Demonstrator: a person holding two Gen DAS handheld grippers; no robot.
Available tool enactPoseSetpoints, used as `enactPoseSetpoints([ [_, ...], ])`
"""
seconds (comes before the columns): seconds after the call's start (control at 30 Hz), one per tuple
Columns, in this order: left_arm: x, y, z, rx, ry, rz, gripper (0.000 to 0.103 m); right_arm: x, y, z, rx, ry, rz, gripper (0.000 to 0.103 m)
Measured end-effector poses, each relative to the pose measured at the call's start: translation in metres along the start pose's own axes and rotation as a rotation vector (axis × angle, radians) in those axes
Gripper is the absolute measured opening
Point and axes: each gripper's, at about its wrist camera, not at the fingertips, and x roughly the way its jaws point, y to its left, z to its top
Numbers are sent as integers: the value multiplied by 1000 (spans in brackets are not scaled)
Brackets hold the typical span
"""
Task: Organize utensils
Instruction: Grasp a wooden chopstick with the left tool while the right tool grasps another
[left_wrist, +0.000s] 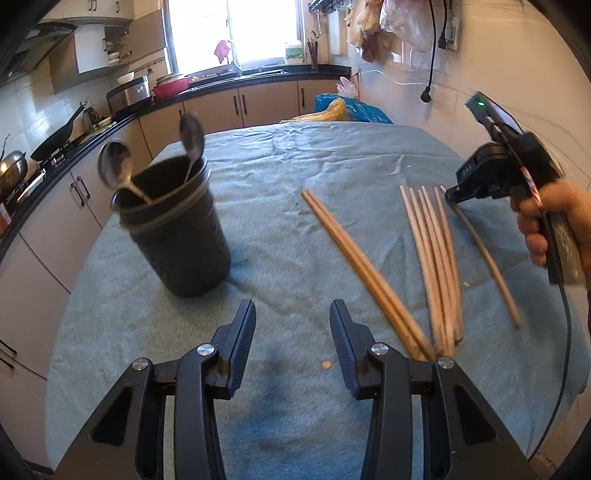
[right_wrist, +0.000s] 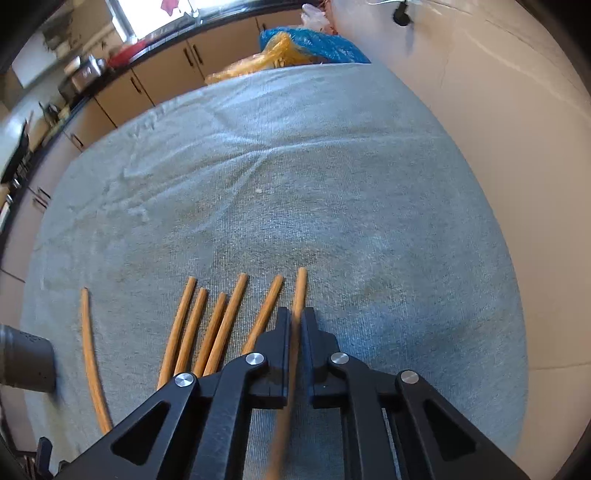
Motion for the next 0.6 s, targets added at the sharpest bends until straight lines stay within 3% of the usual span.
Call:
enactPoseSetpoints([
  [0.2, 17, -18, 36, -19, 73, -48, 40, -61, -8, -30, 7, -163, 136, 6],
  [0.4, 76, -21, 78, -128, 224, -67, 40, -114, -12, -56, -31, -275, 236, 6],
  [0.53, 110, -14, 96, -205, 299, -42, 40, -129, -20, -70, -40, -295, 284, 6],
  [0.6, 121, -11, 106, -222, 304, 29, 40, -129, -24, -74, -39, -297, 300, 6],
])
